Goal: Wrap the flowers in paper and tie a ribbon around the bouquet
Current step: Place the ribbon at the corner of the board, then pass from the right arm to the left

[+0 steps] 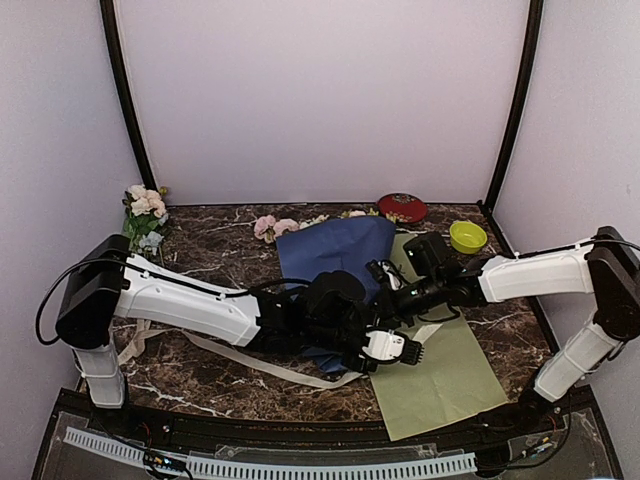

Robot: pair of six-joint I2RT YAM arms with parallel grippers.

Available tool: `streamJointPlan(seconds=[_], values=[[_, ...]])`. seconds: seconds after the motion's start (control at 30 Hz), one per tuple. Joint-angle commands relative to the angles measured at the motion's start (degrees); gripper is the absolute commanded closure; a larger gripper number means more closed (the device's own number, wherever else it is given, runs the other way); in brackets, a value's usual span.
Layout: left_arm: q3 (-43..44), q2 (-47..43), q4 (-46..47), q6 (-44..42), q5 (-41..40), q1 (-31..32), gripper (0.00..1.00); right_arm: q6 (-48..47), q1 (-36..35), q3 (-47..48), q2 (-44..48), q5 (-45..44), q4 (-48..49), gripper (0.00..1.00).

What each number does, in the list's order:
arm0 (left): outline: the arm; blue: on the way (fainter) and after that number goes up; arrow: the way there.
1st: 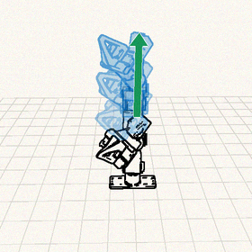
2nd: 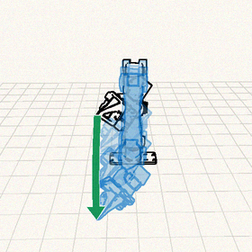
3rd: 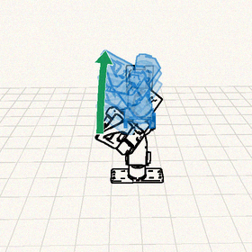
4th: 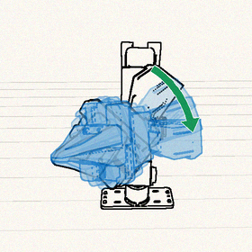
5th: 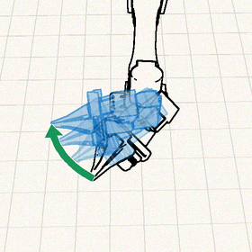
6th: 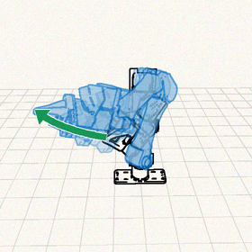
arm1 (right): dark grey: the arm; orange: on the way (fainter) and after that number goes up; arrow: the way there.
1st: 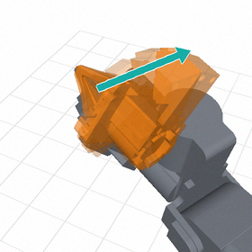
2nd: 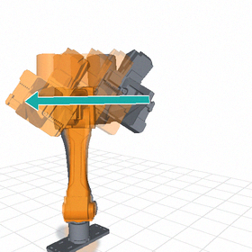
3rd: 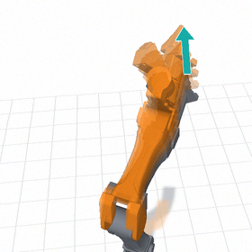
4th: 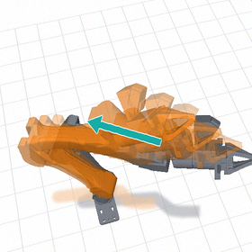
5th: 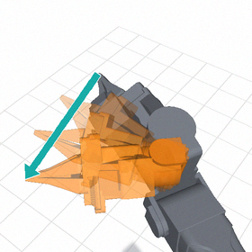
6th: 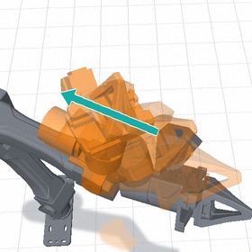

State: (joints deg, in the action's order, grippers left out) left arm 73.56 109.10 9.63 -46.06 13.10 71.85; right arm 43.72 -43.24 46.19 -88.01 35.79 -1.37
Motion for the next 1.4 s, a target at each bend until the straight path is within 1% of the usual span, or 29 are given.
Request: streamJointPlan(seconds=[0.0,0.07,0.1,0.13,0.17,0.2,0.23,0.27,0.33,0.43,0.57,0.63,0.7,0.73,0.77,0.8,0.87,0.9,0.93,0.97,1.0,1.07,1.17,1.23,1.33,1.37], values=[[-4.1,-1.7,17.5,-4.2,-9.0,-0.3,1.00,-2.7,-0.2,2.0,0.4,1.5,-0.8,1.00],[-3.6,-0.2,16.8,-5.6,-8.8,-0.2,1.00,-3.4,-0.2,2.7,-0.1,1.5,-1.8,1.00],[-3.4,0.8,16.4,-5.7,-9.1,-0.2,0.96,-3.9,-0.2,3.0,-0.2,1.2,-2.3,1.00],[-3.8,1.2,17.1,-5.3,-9.8,-0.3,0.89,-4.2,-0.2,3.1,-0.2,0.9,-2.8,1.00],[-4.7,1.2,19.2,-4.7,-11.2,-0.3,0.72,-4.5,-0.2,3.0,-0.1,0.6,-3.3,1.00],[-6.4,0.7,21.5,-4.4,-11.5,-0.3,0.53,-4.6,-0.2,2.8,0.0,0.4,-3.4,1.00],[-7.3,-0.2,21.6,-4.1,-10.2,-0.2,0.41,-4.6,-0.2,2.6,0.0,0.3,-3.5,1.00],[-7.8,-1.4,20.3,-3.6,-7.5,-0.3,0.35,-4.5,-0.2,2.4,0.0,0.3,-3.3,1.00],[-7.9,-3.4,16.5,-1.9,-2.1,-0.3,0.27,-4.3,-0.1,2.1,0.0,0.4,-3.0,1.00],[-7.5,-4.8,11.5,-0.1,2.2,-0.3,0.25,-4.4,-0.2,2.1,-0.1,0.5,-3.1,1.00],[-10.3,-7.9,11.3,2.5,3.8,-0.3,0.24,-4.2,-0.2,1.9,0.0,0.2,-3.2,1.00],[-11.9,-11.2,10.4,4.4,6.6,-0.3,0.25,-3.8,-0.2,1.6,0.1,0.3,-2.9,1.00],[-13.4,-15.4,7.7,6.2,9.7,-0.3,0.28,-3.4,-0.2,1.0,0.2,0.6,-2.4,1.00],[-14.8,-16.9,6.9,7.0,10.0,-0.3,0.30,-3.2,-0.2,0.7,0.3,0.6,-2.2,1.00],[-16.8,-18.6,6.9,7.9,8.6,-0.3,0.31,-2.9,-0.3,0.4,0.5,0.7,-1.8,1.00],[-19.9,-20.0,8.8,8.4,5.4,-0.3,0.30,-2.4,-0.3,0.1,0.7,0.7,-1.3,1.00],[-27.1,-21.6,16.2,8.4,-4.0,-0.3,0.26,-1.8,-0.2,-0.5,0.9,0.8,-0.1,1.00],[-29.5,-21.6,18.3,7.3,-7.5,-0.3,0.24,-1.5,-0.3,-0.8,0.9,0.9,0.4,1.00],[-30.7,-21.3,18.9,6.7,-10.7,-0.2,0.19,-1.2,-0.3,-0.9,0.8,0.8,0.8,1.00],[-30.6,-20.8,18.2,6.9,-12.2,-0.2,0.04,-1.1,-0.3,-1.0,0.6,0.7,1.0,1.00],[-30.6,-20.1,17.8,7.3,-12.9,-0.2,0.01,-0.9,-0.3,-1.1,0.5,0.8,1.3,1.00],[-32.1,-19.1,19.6,6.8,-13.6,0.0,0.01,-0.4,-0.3,-1.3,0.5,0.9,2.0,1.00],[-36.6,-17.5,26.2,3.2,-15.0,0.1,0.01,-0.2,-0.2,-1.5,0.7,0.9,2.4,1.00],[-38.1,-15.3,30.4,-0.2,-17.5,0.2,0.01,-0.1,-0.3,-1.5,0.7,0.9,2.5,1.00],[-38.8,-11.4,37.1,-2.8,-21.7,0.3,0.01,0.2,-0.3,-1.6,0.7,1.1,2.8,1.00],[-39.0,-10.1,40.7,-3.5,-23.6,0.3,0.01,0.3,-0.3,-1.6,0.7,1.1,2.9,1.00]])
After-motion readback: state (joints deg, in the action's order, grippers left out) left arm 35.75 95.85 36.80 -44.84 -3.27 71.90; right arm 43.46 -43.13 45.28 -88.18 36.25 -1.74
